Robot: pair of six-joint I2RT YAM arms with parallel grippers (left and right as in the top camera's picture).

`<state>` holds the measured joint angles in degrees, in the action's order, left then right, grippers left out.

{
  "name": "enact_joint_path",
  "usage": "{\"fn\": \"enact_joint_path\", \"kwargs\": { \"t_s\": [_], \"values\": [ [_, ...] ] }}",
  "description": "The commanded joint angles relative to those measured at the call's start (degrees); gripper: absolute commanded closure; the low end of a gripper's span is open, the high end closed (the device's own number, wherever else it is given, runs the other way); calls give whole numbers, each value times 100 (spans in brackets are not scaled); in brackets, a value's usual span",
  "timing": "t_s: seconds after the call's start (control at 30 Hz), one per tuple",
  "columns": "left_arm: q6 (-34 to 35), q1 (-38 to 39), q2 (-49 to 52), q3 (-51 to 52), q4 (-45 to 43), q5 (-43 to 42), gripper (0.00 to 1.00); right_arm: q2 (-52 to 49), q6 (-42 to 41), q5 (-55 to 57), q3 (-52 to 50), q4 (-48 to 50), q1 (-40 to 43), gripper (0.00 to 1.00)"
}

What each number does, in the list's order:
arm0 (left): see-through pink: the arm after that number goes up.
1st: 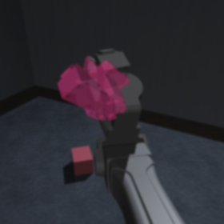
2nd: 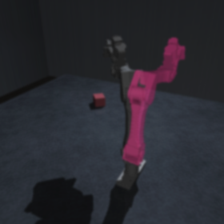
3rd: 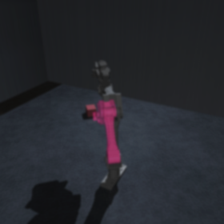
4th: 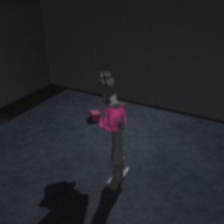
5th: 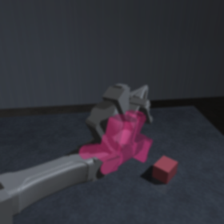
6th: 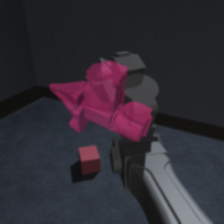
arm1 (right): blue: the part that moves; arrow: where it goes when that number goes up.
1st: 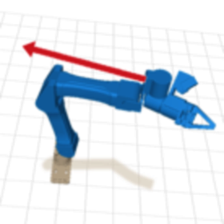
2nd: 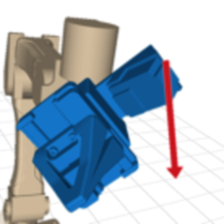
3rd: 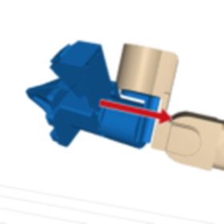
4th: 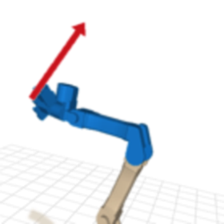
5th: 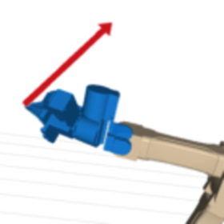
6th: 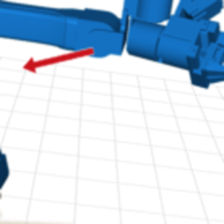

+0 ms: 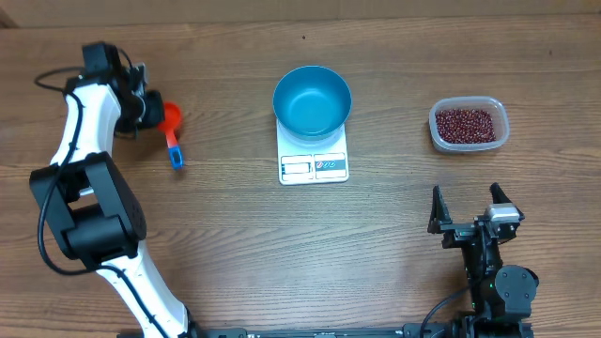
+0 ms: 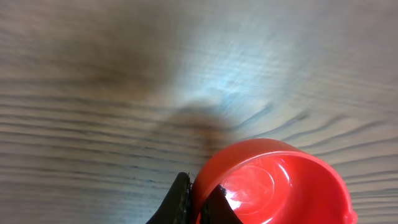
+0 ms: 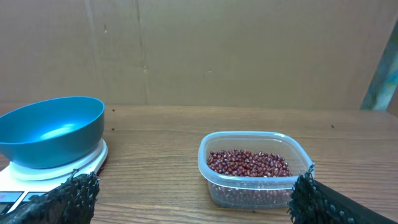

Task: Scoop item into bowl and weigh 150g on scale
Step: 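Lift the red scoop with the left gripper toward the bowl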

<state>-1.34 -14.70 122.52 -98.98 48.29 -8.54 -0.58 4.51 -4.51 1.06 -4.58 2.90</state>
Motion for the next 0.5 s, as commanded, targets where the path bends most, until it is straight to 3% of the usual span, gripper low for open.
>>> {"fn": "enact_joint_path", "kwargs": {
  "t_s": [0.0,0.2,0.47],
  "values": [
    [688,321,-927,-732,90,-50,96,42,-13,-4,-61,17,-33,0],
    [1285,1078,-1851,-868,-341,-24,96,42,-13,-4,-61,17,-33,0],
    [1292,2050,-2057,-868,-592,328,96,42,-13,-4,-61,17,-33,0]
  ]
}}
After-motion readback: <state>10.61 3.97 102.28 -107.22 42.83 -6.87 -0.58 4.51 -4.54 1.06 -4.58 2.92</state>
